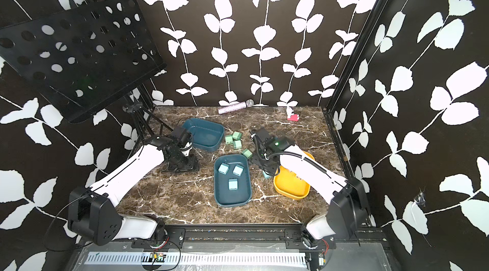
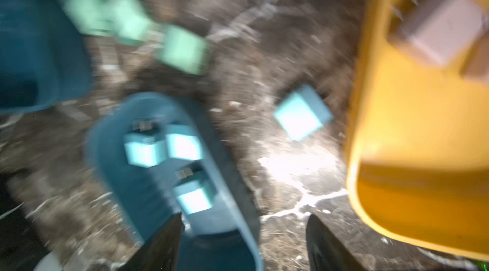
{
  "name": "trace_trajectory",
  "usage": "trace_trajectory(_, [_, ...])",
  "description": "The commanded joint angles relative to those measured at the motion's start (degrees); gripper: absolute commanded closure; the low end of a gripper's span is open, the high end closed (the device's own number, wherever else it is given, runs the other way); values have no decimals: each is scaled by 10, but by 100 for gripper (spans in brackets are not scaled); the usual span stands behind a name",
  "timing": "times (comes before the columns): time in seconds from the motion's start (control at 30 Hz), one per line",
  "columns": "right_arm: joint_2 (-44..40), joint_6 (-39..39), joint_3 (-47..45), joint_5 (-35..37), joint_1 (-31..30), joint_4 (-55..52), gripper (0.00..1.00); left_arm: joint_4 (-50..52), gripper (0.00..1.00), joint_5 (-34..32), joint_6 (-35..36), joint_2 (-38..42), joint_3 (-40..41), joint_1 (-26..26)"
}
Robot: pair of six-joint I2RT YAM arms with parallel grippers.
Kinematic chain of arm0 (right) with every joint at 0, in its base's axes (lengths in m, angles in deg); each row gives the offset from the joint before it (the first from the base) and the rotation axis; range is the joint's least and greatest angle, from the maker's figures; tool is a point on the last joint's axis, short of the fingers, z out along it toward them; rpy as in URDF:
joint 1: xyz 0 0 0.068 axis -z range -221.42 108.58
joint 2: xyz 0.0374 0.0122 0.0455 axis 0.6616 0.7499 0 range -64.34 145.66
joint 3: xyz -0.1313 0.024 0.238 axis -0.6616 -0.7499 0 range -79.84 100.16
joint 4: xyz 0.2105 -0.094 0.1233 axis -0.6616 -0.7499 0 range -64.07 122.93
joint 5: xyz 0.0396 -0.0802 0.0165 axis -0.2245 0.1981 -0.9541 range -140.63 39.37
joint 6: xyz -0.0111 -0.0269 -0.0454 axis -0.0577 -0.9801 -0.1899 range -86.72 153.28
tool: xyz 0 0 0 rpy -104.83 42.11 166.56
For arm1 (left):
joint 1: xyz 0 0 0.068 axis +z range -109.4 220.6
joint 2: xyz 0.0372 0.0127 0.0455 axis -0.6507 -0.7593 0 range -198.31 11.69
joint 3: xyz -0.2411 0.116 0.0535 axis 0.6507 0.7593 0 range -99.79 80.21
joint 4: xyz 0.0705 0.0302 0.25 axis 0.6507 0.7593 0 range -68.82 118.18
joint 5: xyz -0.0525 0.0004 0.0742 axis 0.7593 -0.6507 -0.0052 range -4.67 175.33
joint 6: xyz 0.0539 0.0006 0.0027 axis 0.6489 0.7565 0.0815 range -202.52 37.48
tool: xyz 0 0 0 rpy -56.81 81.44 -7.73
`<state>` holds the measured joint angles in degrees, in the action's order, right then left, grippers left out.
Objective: Place the plugs by color into the storage box
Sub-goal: Place the plug in the storage box, then move the storage box to the center of the board, then pick up the plug from the center of the board.
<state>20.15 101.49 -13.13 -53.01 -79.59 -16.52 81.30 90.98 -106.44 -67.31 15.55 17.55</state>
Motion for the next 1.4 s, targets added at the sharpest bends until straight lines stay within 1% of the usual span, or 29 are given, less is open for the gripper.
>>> trace_trajectory(0.0, [24, 104, -52, -21, 0, 99, 27, 8, 27, 9, 9, -6, -17, 3])
trace_trajectory(0.07, [45, 103, -48, -34, 0, 122, 27, 8, 27, 8, 10, -6, -19, 3])
trace_trajectory(0.17, [67, 87, -37, -34, 1, 116, 27, 7, 27, 9, 11, -7, -17, 3])
trace_trajectory(0.27, [67, 81, -49, -18, 7, 108, 27, 8, 27, 9, 12, -6, -12, 3])
trace_trajectory(0.33, [65, 72, -61, -3, 20, 81, 27, 8, 27, 8, 10, 0, -7, 3])
trace_trajectory(0.5, [26, 69, -98, 39, 40, 46, 27, 4, 27, 10, 8, 5, 5, 3])
trace_trajectory(0.6, [22, 73, -96, 42, 39, 46, 27, 2, 27, 11, 9, 1, 6, 3])
trace_trajectory(0.73, [36, 85, -85, 49, 39, 54, 27, 2, 27, 13, 15, -7, -1, 2])
trace_trajectory(0.87, [65, 88, -66, 65, 44, 50, 26, 3, 27, 11, 21, -11, -4, 3])
trace_trajectory(1.0, [110, 94, -53, 51, 50, 70, 26, 3, 27, 10, 25, -14, -2, 3])
trace_trajectory(1.2, [151, 90, -33, 47, 58, 84, 26, 4, 27, 8, 26, -7, 6, 3])
trace_trajectory(1.3, [169, 69, -14, 49, 61, 81, 27, 2, 27, 8, 26, -3, 12, 3])
trace_trajectory(1.37, [191, 33, 13, 48, 62, 66, 28, 1, 27, 13, 24, -1, 16, 3])
